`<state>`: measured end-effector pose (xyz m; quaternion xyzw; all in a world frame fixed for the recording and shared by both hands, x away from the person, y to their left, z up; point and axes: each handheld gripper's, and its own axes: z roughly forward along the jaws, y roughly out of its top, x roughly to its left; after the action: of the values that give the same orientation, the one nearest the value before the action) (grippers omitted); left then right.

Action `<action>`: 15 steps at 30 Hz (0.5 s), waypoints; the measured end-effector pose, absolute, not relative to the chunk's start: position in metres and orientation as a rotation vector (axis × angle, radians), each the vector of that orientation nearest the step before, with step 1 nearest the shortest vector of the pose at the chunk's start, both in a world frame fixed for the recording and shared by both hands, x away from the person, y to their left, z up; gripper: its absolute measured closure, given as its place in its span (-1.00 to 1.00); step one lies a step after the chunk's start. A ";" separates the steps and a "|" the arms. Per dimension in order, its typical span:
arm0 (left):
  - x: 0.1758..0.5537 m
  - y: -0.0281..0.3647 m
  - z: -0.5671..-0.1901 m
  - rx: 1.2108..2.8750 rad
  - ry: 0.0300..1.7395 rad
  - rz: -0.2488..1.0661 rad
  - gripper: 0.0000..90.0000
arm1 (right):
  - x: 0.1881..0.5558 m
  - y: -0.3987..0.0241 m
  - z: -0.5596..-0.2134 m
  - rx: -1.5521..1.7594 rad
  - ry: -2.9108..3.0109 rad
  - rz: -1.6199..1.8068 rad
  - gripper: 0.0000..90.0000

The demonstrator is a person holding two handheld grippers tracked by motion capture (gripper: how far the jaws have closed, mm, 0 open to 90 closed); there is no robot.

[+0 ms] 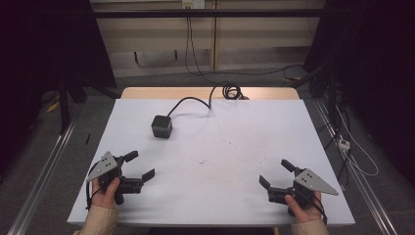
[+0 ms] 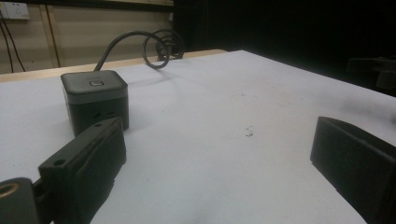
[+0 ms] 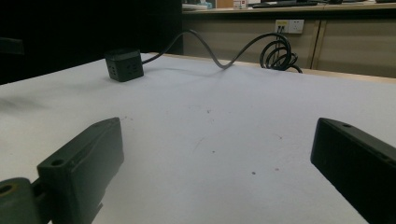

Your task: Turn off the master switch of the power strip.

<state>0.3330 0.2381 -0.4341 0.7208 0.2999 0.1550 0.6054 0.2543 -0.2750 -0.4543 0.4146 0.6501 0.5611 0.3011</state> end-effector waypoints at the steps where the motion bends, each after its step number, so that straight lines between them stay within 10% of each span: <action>1: 0.333 0.237 -0.434 1.665 0.693 0.359 -0.93 | 0.254 -0.275 -0.454 1.100 1.722 1.488 -0.96; 15: 0.341 0.234 -0.429 1.635 0.718 0.364 -0.93 | 0.252 -0.275 -0.452 1.081 1.732 1.463 -0.95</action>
<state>0.3412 0.2338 -0.4294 0.7091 0.3114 0.1580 0.6126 0.2522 -0.2753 -0.4524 0.4093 0.6556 0.5539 0.3096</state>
